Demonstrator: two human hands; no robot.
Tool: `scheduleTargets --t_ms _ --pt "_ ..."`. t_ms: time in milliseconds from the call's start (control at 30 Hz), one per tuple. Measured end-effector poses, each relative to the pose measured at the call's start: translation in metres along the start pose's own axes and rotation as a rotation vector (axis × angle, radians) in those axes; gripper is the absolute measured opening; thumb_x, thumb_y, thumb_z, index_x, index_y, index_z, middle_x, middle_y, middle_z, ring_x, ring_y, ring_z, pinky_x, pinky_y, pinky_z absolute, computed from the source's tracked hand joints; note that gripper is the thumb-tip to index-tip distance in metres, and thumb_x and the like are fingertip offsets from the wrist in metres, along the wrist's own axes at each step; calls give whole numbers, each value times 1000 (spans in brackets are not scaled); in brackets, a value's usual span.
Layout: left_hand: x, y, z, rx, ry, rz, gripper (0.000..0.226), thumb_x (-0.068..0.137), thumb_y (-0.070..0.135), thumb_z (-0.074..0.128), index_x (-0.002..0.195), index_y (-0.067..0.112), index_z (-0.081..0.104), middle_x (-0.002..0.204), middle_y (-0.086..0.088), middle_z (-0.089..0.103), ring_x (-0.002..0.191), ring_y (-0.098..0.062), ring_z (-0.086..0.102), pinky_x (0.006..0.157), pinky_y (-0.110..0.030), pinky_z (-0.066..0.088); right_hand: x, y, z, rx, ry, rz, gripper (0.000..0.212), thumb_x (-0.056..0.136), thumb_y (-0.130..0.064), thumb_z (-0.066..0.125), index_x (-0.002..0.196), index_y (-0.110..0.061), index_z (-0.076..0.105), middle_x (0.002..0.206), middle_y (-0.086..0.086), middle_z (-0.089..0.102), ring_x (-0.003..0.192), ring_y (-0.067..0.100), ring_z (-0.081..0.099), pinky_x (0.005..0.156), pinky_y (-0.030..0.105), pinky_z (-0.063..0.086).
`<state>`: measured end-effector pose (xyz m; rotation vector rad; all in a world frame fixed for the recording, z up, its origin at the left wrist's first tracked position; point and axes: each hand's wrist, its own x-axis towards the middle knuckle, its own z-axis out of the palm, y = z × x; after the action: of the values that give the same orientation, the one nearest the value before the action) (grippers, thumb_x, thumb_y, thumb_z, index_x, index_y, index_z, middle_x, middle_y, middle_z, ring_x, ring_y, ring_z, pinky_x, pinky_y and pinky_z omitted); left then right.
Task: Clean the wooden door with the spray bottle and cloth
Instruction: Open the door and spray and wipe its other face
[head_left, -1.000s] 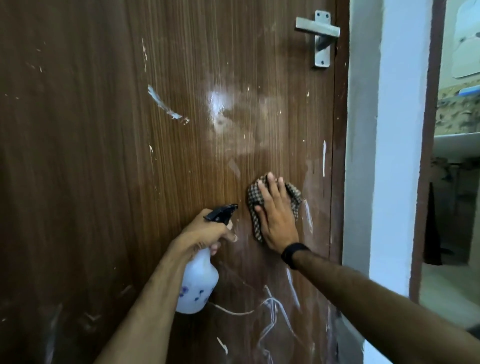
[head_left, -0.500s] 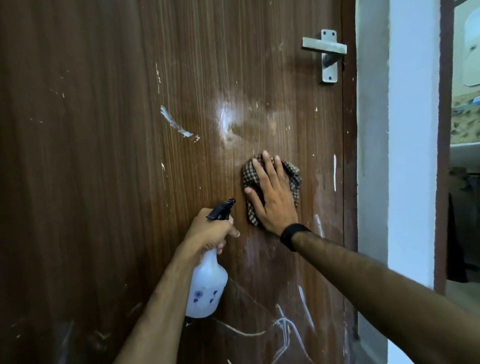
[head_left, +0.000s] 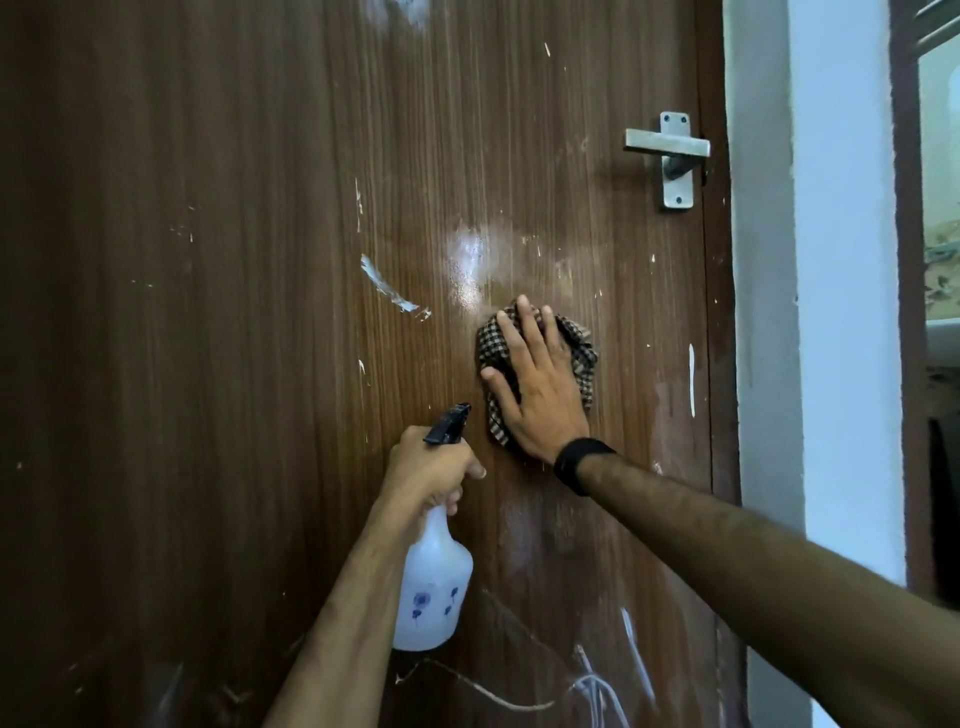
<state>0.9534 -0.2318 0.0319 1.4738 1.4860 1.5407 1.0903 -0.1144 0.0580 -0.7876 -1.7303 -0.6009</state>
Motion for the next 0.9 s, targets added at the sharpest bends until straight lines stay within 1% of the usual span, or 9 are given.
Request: scheduleTargets --t_ms 67,167,267,500,600,700,767,833,900 --pt "-1 2 -5 -30 11 6 13 83 -1 70 87 10 64 68 -6 58 44 -11 45 49 -31 41 -19 -3 5 10 -38 -80 67 105 -42 46 160 -19 18 169 2 0 155 25 -8 125 38 -2" --pt "-2 5 -16 -67 31 27 12 82 -1 70 85 9 66 66 -6 59 43 -12 46 48 -30 40 -62 -5 17 5 -133 -255 65 105 -42 43 160 -19 18 169 1 0 156 27 -4 123 47 15" --pt "-4 8 -27 -92 80 46 12 80 -2 69 80 9 66 64 -7 58 42 -14 45 48 -30 39 -77 -10 26 23 -154 -246 63 106 -44 40 161 -24 16 169 -3 -2 156 24 -3 120 49 22" --pt "-3 15 -52 -130 168 66 15 82 -1 71 90 10 65 67 -7 59 44 -12 46 51 -31 41 51 -56 10 73 -39 -92 62 106 -50 33 160 -25 16 169 -2 0 155 21 -9 124 42 4" --pt "-3 15 -60 -141 186 49 19 82 -2 71 93 12 63 74 -9 61 46 -13 47 50 -31 42 84 -77 9 75 -29 -98 63 106 -48 37 160 -24 18 169 -1 0 154 21 -10 123 43 1" --pt "-4 13 -65 -122 173 46 17 82 -2 70 91 11 63 71 -7 59 47 -13 47 50 -31 42 73 -84 17 83 -16 -176 63 106 -45 40 160 -22 19 169 0 0 154 22 -10 123 43 -2" --pt "-3 12 -67 -91 149 39 15 83 -2 70 90 10 64 67 -6 59 46 -13 47 50 -31 42 50 -78 25 61 -37 -328 60 106 -39 41 160 -21 22 169 2 4 155 23 -8 124 45 0" --pt "-4 11 -65 -61 104 16 15 83 -1 70 91 10 65 68 -7 60 44 -13 47 49 -30 42 23 -64 31 45 -88 -467 60 104 -25 47 159 -20 23 169 2 8 155 23 -4 124 45 5" --pt "-6 10 -59 -34 39 -13 15 82 -3 69 88 9 63 63 -5 59 42 -12 45 46 -28 41 1 -47 29 65 -116 -447 67 99 -8 50 159 -21 23 169 0 7 156 23 -3 123 48 13"
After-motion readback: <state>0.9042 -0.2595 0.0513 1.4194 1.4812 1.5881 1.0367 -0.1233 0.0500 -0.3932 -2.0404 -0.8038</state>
